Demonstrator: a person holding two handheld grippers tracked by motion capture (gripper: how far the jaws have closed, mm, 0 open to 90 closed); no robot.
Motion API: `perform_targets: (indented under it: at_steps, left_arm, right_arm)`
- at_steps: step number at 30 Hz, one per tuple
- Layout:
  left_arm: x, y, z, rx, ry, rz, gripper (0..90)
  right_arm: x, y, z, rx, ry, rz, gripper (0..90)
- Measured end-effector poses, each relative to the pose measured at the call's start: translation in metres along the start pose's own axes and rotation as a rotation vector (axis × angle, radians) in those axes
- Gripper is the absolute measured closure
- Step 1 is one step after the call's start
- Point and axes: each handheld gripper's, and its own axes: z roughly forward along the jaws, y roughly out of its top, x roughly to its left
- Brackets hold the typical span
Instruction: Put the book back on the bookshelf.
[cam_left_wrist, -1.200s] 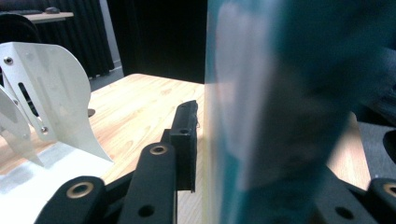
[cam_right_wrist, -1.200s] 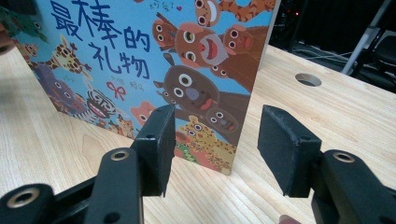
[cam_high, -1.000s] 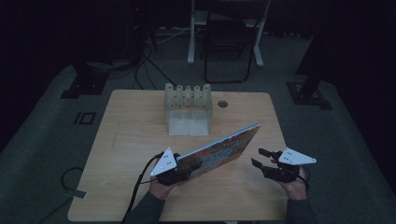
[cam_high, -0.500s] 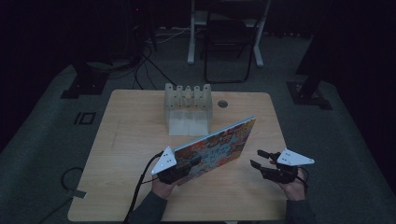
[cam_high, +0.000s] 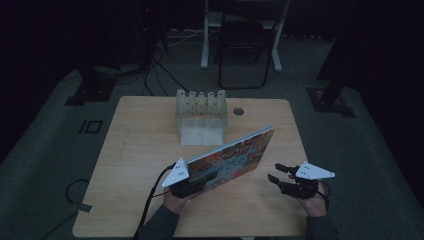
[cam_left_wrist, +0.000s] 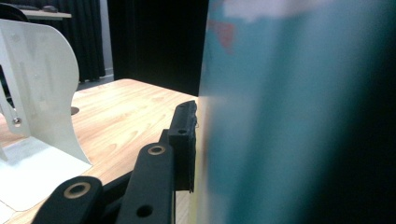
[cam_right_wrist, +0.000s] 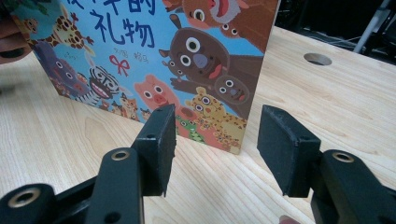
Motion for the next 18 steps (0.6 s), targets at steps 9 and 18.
perform_targets:
  at_steps: [9, 18]
  left_arm:
    - [-0.0021, -0.0018, 0.0002, -0.008, 0.033, 0.035, 76.9]
    - [-0.0012, -0.004, 0.0017, -0.016, -0.021, -0.008, 67.5]
  right_arm:
    - [-0.0002, -0.0022, 0.0012, 0.007, 0.0, 0.004, 46.3]
    - [-0.0004, -0.0041, 0.002, 0.012, 0.001, 0.01, 46.1]
